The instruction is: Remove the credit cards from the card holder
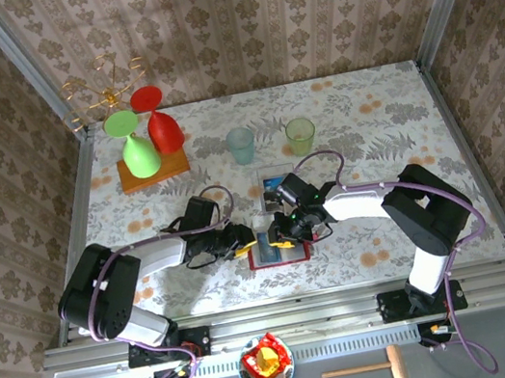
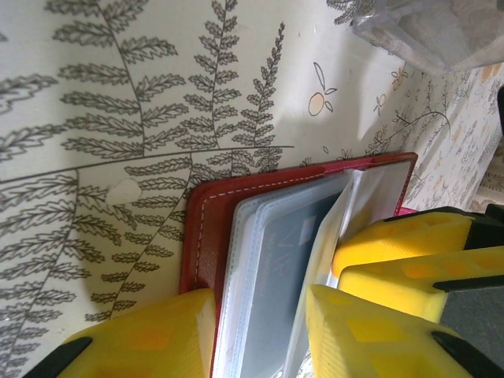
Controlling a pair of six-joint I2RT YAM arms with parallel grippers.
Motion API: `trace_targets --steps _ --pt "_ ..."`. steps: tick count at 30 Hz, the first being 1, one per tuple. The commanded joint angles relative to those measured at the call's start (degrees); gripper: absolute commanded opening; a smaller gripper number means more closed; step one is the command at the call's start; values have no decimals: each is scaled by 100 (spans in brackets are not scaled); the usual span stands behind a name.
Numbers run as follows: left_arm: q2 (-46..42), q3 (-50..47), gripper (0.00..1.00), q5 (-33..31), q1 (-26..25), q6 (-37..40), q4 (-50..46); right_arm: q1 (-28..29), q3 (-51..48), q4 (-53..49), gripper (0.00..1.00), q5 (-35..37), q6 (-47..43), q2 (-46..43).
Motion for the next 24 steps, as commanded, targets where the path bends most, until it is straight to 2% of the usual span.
trace_targets --steps 1,16,21,24 --pt "88 -104 36 57 52 -10 -43 38 149 -400 26 286 -155 -65" --pt "-553 287 35 -113 61 194 -720 -23 51 -286 26 352 -118 -452" --pt "-480 370 27 55 -11 194 -633 -41 17 -161 26 274 -66 -387" --pt "-375 406 26 60 -109 162 -594 -41 14 -118 26 232 -47 -347"
